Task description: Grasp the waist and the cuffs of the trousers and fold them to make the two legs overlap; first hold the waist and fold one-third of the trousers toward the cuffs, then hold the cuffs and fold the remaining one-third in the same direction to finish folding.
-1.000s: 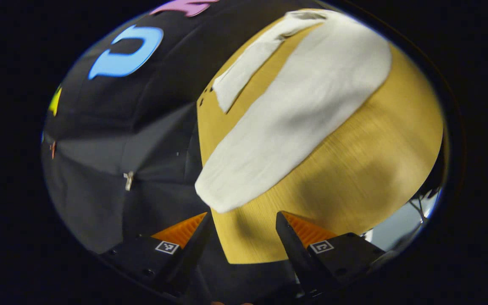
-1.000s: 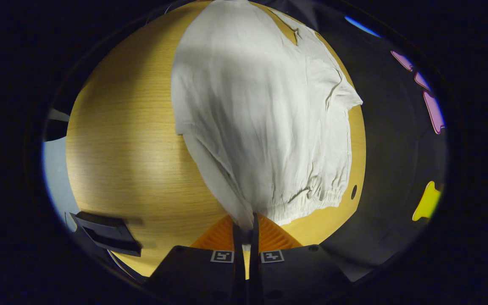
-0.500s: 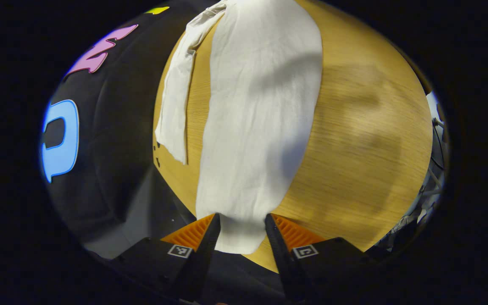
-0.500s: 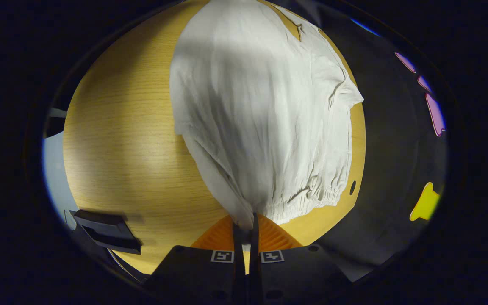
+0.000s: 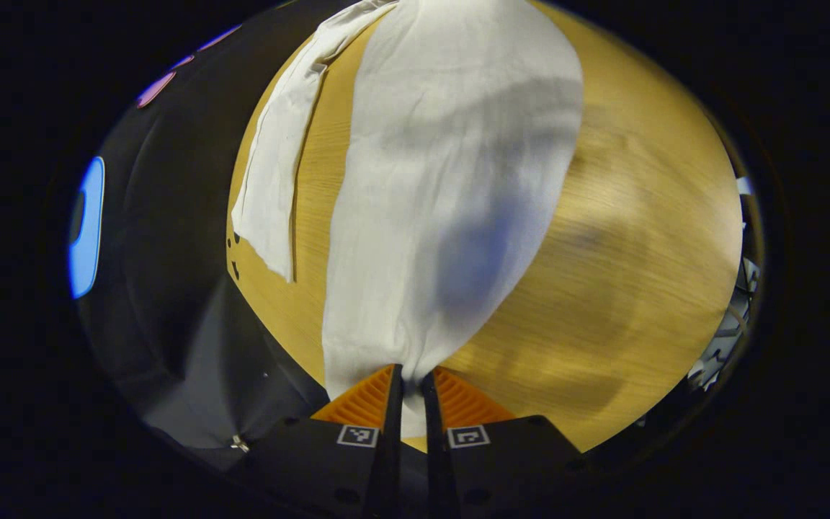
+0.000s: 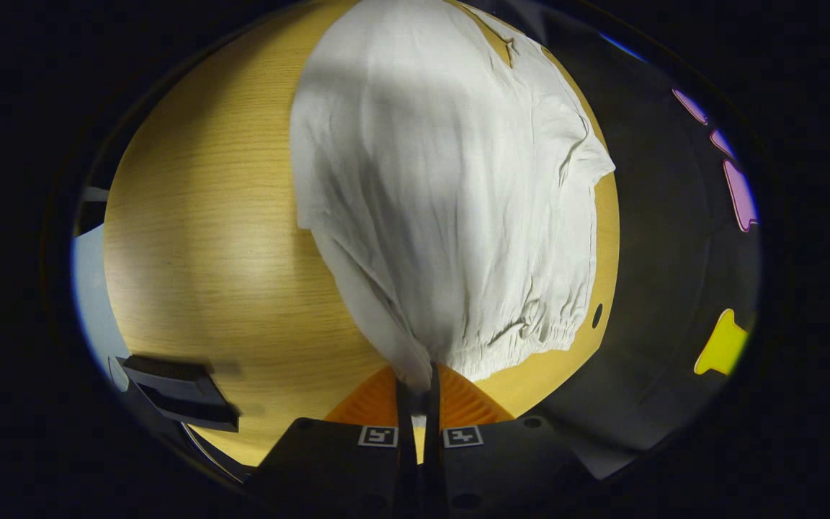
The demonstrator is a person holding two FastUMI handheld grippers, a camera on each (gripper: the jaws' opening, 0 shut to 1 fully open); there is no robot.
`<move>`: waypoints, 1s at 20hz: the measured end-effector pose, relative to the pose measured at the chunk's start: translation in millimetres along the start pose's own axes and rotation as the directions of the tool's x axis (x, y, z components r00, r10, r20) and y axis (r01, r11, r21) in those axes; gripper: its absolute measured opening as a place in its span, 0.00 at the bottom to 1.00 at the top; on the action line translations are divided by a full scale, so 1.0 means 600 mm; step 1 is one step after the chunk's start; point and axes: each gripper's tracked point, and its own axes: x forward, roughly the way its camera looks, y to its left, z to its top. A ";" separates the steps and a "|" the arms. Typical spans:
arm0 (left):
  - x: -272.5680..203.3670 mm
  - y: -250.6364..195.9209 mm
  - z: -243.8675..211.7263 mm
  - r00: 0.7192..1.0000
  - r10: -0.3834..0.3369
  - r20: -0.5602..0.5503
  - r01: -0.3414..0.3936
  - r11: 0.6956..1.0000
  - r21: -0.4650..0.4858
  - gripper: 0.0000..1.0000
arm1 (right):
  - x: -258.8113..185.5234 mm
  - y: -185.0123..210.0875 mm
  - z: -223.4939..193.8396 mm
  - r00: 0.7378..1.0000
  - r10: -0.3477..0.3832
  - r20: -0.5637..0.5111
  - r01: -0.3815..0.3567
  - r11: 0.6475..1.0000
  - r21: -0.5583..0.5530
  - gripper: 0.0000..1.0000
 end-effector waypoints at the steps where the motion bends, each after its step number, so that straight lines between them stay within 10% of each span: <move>1: -0.001 -0.003 0.003 1.000 0.011 -0.002 -0.011 1.000 -0.006 0.12 | -0.001 0.000 0.000 1.000 -0.003 0.001 0.003 1.000 0.007 0.08; 5: -0.001 -0.003 0.004 0.997 0.075 -0.024 -0.078 0.987 -0.139 0.05 | 0.000 -0.004 -0.002 1.000 -0.029 0.003 0.029 0.998 0.054 0.08; 9: -0.019 -0.004 0.028 0.993 0.115 -0.017 -0.110 0.879 -0.464 0.05 | -0.015 -0.022 0.002 0.997 -0.074 0.011 0.070 0.973 0.220 0.08; 13: -0.031 0.017 0.034 0.982 0.187 -0.028 -0.160 0.744 -0.648 0.05 | -0.042 -0.064 0.003 0.990 -0.142 0.021 0.119 0.892 0.436 0.08; 20: -0.072 0.091 0.061 0.961 0.275 -0.019 -0.191 0.614 -0.766 0.05 | -0.089 -0.133 0.011 0.973 -0.224 0.049 0.124 0.692 0.711 0.08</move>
